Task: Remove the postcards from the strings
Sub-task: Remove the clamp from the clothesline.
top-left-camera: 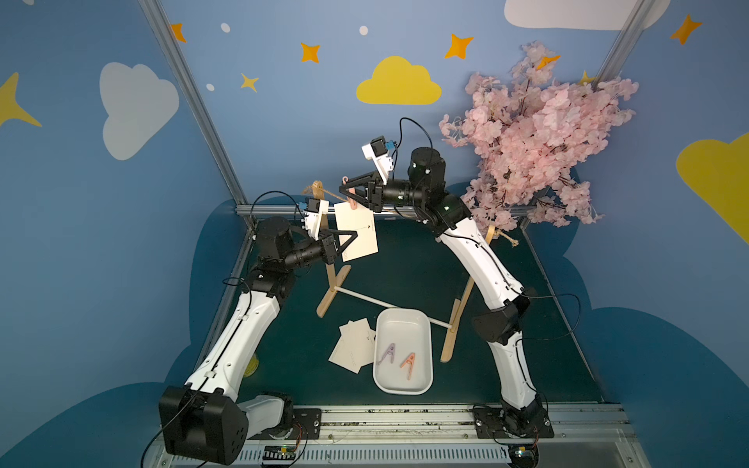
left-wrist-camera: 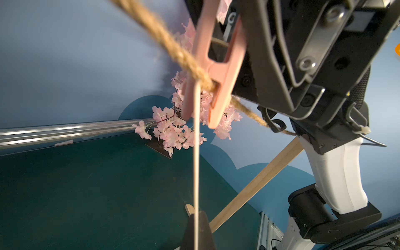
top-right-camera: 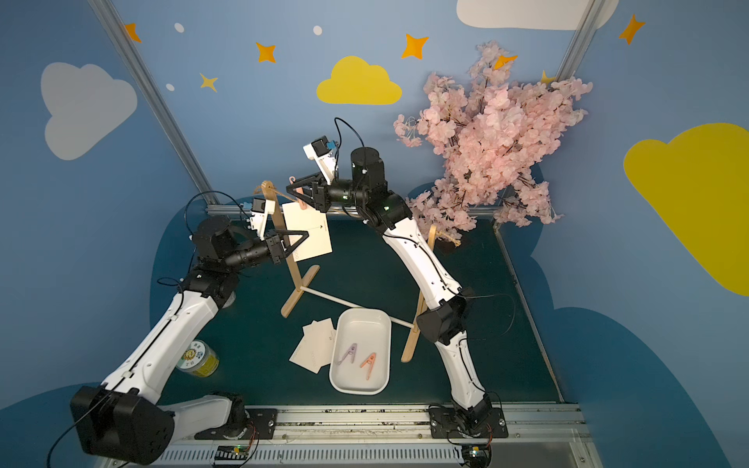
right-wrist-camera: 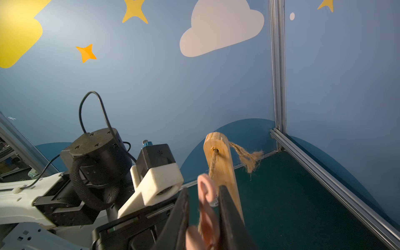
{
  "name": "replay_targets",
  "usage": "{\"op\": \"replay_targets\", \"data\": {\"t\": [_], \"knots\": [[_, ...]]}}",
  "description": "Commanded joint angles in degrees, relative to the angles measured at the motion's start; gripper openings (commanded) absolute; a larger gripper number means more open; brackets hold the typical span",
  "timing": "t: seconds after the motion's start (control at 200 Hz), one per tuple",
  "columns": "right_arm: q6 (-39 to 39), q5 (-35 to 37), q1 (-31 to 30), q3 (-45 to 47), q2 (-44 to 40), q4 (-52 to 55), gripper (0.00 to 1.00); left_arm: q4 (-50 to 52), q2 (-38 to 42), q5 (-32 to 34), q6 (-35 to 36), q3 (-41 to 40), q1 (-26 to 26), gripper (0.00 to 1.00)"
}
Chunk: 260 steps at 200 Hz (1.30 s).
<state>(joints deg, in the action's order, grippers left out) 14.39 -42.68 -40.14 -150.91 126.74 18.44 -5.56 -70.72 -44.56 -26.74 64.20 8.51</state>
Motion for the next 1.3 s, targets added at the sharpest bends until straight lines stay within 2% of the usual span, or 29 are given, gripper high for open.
{"op": "replay_targets", "data": {"t": [0.0, 0.851, 1.297], "knots": [[-1.80, 1.91, -0.99, -1.14, -1.89, 0.55, 0.00, 0.20, 1.81, -0.01, 1.16, -0.56, -0.15, 0.03], [-4.36, 8.87, -1.95, 0.10, -4.54, -0.47, 0.00, -0.06, 3.00, -0.32, 0.64, -2.20, -0.17, 0.03], [-4.85, 10.42, -2.12, 3.78, -7.45, -2.82, 0.00, -0.24, 3.28, -0.17, 0.29, -2.42, -0.16, 0.03]]}}
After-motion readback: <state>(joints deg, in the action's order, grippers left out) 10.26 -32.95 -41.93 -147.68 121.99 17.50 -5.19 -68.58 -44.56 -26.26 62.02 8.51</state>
